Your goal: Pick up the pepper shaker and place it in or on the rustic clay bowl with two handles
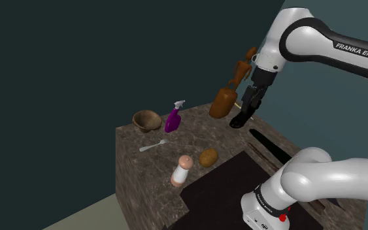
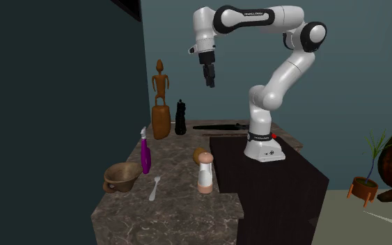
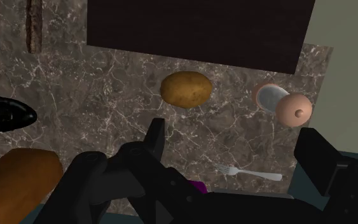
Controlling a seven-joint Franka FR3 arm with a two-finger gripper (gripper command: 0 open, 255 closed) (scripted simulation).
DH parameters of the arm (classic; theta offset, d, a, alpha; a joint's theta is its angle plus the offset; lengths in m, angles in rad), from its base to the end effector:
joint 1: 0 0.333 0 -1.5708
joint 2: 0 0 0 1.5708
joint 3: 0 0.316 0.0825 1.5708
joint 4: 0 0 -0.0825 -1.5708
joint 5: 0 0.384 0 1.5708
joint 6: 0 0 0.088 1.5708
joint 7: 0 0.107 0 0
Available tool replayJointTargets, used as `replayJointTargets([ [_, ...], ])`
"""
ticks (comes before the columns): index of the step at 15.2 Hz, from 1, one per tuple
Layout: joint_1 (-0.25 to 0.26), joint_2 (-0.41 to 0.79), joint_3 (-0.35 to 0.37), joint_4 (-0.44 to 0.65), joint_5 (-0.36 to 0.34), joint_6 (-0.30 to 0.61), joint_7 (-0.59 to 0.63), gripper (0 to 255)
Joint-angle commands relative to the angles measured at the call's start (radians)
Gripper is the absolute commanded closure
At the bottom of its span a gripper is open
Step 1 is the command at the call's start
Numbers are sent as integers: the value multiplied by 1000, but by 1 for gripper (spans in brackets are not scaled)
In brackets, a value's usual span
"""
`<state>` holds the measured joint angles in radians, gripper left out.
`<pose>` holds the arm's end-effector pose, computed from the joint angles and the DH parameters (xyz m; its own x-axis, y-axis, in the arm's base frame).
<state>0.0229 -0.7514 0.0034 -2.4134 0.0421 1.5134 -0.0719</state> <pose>0.3054 0.0130 0.5487 0.9845 0.0989 -0.1448 0.0925 -0.9945 -0.0501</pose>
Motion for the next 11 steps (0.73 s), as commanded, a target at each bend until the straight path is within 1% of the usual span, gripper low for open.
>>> replayJointTargets([
  [1,0,0,0,0,0,0,0,0],
  [6,44,-4,79,-134,49,154,51,0],
  [11,93,35,165,-239,100,324,104,0],
])
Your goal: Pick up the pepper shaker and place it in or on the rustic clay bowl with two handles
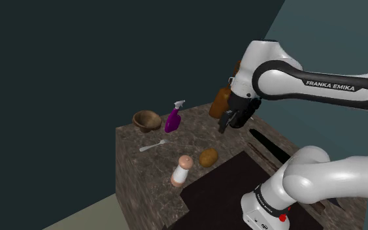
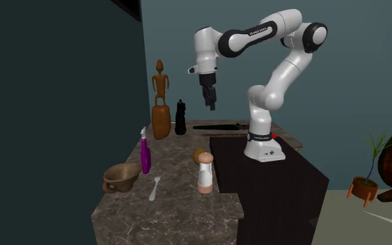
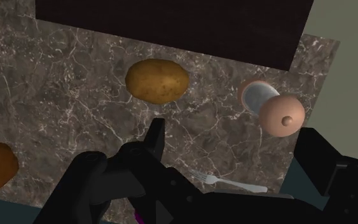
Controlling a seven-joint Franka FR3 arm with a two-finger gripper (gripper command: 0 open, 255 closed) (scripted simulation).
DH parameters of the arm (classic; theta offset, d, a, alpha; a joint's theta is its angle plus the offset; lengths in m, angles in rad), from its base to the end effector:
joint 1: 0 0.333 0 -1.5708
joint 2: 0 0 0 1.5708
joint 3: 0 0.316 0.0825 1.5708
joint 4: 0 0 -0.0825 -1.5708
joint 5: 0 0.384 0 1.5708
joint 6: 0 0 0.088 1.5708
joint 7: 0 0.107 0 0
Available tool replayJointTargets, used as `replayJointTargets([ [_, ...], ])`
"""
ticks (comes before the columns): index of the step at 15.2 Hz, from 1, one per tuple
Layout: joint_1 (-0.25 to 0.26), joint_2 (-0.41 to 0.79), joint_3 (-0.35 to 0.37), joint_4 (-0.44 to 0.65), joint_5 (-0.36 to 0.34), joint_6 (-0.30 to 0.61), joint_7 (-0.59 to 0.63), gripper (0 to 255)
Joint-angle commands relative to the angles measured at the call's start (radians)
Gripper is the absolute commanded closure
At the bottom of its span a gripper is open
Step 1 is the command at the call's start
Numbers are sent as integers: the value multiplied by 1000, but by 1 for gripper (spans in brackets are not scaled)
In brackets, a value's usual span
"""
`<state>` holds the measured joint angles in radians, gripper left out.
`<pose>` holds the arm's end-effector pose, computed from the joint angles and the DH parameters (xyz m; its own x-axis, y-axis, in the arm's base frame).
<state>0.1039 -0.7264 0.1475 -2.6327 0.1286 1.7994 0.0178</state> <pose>0.3063 0.0903 0.4570 0.9817 0.1547 -0.1109 0.1533 -0.9879 -0.0215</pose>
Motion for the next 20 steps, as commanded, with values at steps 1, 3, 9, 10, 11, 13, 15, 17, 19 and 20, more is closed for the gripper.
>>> replayJointTargets([
  [1,23,24,39,-37,23,74,25,0],
  [3,43,59,76,-67,42,148,47,0],
  [9,90,216,195,-120,82,386,123,0],
  [10,95,250,216,-123,83,428,138,0],
  [11,98,286,237,-125,82,469,155,0],
  [13,100,364,280,-123,71,553,192,0],
  [15,98,413,306,-119,58,601,219,0],
  [17,93,441,313,-129,51,638,225,0],
  [19,87,470,320,-138,42,675,233,0],
  [20,84,485,323,-142,36,694,237,0],
])
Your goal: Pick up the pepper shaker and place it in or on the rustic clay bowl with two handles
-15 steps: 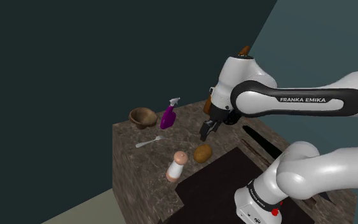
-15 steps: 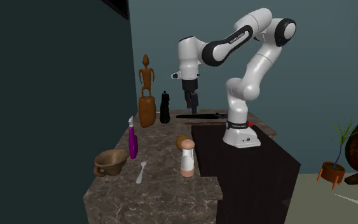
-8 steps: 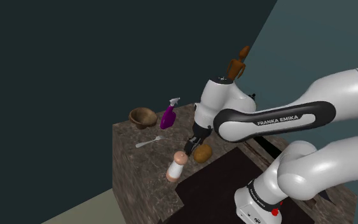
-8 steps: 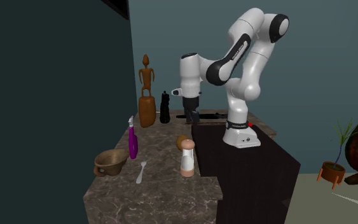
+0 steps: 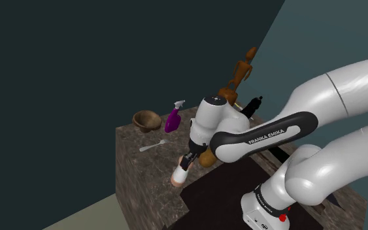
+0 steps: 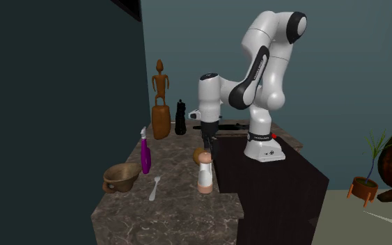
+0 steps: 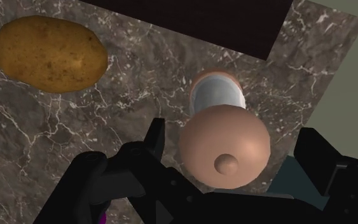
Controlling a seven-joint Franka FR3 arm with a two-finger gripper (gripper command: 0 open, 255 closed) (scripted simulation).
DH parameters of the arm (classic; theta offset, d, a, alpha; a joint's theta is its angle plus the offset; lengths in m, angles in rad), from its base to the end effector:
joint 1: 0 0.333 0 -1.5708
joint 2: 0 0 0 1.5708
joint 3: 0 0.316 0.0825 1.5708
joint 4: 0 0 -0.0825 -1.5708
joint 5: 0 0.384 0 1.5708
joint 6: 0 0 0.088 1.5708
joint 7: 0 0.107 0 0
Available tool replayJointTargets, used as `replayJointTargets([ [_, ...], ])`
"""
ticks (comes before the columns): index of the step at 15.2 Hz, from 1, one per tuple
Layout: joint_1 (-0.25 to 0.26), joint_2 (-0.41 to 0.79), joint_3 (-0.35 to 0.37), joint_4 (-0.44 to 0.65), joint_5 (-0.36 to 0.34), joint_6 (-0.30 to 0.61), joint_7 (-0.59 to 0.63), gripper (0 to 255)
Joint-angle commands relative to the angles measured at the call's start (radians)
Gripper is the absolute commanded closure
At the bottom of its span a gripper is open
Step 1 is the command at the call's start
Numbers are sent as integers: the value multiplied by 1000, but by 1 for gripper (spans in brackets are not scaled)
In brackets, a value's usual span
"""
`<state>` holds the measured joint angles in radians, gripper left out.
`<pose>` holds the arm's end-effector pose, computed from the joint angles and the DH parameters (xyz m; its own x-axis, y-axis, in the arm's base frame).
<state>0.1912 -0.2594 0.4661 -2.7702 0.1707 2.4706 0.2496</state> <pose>0.3032 0.2191 0.2781 0.9670 0.2496 -0.0513 0.2513 -0.9674 0.0314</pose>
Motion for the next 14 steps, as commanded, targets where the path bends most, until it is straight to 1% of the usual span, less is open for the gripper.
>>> replayJointTargets([
  [1,-7,34,8,-8,-12,42,11,0],
  [2,-14,60,14,-14,-24,72,20,0],
  [10,-13,59,13,-14,-24,71,20,0],
  [11,-13,59,13,-14,-24,71,20,255],
  [14,-13,59,13,-14,-24,71,19,255],
])
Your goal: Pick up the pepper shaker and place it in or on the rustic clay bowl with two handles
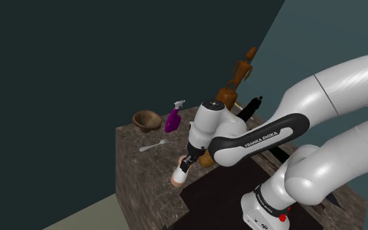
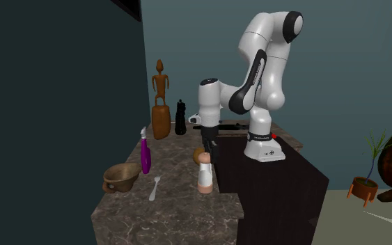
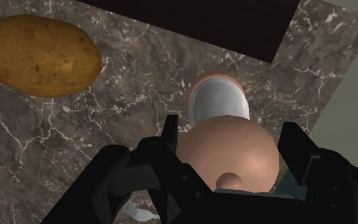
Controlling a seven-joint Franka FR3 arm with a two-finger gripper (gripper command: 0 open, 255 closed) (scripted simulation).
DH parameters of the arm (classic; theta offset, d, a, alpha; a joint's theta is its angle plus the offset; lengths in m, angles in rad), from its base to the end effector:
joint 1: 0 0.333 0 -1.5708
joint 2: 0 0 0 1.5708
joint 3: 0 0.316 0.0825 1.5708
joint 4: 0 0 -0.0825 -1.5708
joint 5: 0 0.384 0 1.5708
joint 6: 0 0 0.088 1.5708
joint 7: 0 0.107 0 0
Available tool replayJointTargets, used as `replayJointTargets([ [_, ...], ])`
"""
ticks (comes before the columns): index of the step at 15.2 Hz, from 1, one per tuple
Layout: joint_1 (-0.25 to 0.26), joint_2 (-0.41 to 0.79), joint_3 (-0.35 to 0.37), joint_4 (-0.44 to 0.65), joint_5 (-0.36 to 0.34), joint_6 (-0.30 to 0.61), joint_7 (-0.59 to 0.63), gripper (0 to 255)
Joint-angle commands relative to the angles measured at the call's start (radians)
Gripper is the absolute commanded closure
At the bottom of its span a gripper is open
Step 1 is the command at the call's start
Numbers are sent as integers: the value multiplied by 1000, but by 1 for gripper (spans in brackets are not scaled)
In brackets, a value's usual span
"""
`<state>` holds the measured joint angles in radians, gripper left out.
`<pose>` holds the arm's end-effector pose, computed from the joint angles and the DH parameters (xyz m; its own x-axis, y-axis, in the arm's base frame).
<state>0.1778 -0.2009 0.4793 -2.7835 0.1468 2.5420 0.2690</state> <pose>0.3027 0.2187 0.2590 0.9671 0.2496 -0.0494 0.2512 -0.9674 0.0308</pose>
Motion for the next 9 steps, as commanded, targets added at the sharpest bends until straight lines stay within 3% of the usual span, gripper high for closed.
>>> replayJointTargets([
  [1,0,0,0,-1,0,0,0,255],
  [6,0,1,0,0,0,0,0,255],
  [9,12,-50,-10,8,22,-57,-18,255],
])
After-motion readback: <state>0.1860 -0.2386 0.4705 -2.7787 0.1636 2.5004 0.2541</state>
